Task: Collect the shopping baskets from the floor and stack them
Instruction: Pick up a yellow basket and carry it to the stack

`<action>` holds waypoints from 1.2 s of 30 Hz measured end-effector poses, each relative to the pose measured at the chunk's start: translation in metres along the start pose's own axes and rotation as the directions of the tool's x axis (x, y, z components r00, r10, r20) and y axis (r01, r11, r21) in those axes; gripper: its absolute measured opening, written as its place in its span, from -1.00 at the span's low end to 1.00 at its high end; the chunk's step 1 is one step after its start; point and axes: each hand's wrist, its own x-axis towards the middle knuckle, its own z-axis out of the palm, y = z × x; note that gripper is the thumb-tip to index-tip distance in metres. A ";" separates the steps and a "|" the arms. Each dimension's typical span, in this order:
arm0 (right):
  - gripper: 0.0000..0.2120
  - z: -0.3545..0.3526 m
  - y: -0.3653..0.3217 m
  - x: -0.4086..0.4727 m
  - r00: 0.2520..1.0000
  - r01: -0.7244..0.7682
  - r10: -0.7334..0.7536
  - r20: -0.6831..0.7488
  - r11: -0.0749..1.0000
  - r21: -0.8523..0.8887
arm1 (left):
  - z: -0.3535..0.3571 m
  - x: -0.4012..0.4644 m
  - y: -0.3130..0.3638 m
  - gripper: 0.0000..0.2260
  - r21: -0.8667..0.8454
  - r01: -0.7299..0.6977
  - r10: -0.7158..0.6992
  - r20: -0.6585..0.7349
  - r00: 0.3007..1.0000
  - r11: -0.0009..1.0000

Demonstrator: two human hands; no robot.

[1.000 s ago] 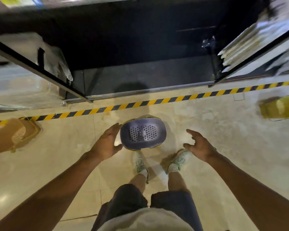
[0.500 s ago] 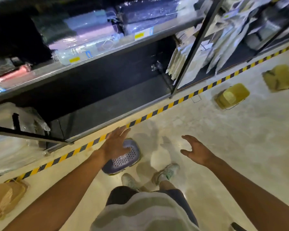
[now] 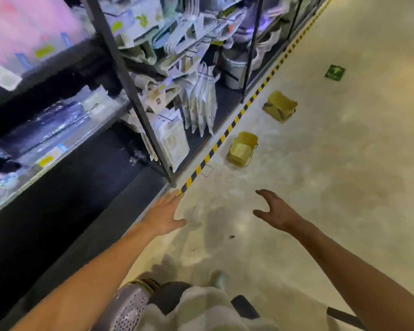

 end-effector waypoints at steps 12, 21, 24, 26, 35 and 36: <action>-0.32 -0.101 0.116 0.059 0.984 -0.154 0.163 -0.077 0.982 0.114 | -0.034 0.182 0.135 -0.20 0.028 -0.173 0.168 0.122 0.978 0.985; -0.30 -0.214 0.167 0.212 0.985 -0.170 0.170 -0.010 0.985 0.031 | -0.081 0.340 0.172 -0.20 -0.052 -0.064 0.070 0.140 0.988 0.997; -0.30 -0.256 0.179 0.258 0.987 -0.159 0.159 0.003 0.987 -0.008 | -0.104 0.381 0.181 -0.19 -0.071 -0.021 0.030 0.122 0.992 0.997; -0.31 -0.284 0.191 0.286 0.989 -0.148 0.148 0.006 0.989 -0.006 | -0.119 0.409 0.186 -0.19 -0.086 0.012 0.000 0.130 0.992 0.996; -0.24 -0.389 0.259 0.432 0.993 -0.008 0.016 0.118 0.998 -0.062 | -0.151 0.526 0.241 -0.18 -0.128 0.158 -0.157 0.024 0.987 0.979; -0.22 -0.401 0.264 0.449 0.989 0.018 -0.008 0.145 0.997 -0.070 | -0.153 0.531 0.251 -0.18 -0.144 0.195 -0.196 0.004 0.981 0.970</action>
